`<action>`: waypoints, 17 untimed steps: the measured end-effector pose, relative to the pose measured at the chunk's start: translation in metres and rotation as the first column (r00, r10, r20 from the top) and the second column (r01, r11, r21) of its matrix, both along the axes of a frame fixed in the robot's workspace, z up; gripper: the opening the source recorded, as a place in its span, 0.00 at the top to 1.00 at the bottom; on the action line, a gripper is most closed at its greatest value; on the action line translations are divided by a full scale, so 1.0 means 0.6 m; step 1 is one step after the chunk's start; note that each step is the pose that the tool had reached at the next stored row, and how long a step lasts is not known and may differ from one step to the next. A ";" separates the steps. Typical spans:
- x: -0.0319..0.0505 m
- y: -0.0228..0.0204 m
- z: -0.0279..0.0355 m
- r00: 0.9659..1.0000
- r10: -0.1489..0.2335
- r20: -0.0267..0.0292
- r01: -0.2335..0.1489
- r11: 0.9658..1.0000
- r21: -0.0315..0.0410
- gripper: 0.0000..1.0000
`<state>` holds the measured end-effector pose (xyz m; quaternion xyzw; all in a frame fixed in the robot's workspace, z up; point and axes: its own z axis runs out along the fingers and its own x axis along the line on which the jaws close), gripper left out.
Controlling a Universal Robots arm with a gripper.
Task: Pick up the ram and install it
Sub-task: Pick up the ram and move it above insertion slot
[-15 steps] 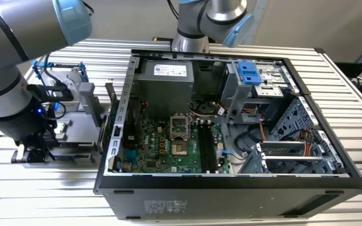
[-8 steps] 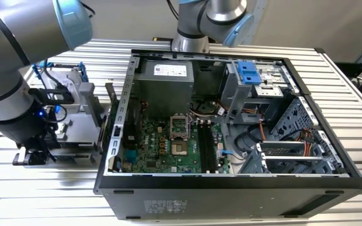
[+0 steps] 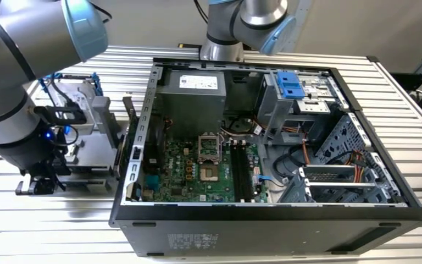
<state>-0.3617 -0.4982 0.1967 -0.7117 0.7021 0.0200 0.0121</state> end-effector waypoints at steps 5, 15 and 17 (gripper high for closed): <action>-0.001 0.0000 -0.004 1.000 0.000 0.000 0.000 1.000 0.000 0.00; -0.002 0.0000 -0.006 1.000 0.000 0.000 0.000 1.000 0.000 0.00; -0.002 0.0000 -0.006 1.000 0.000 0.000 0.000 1.000 0.000 0.00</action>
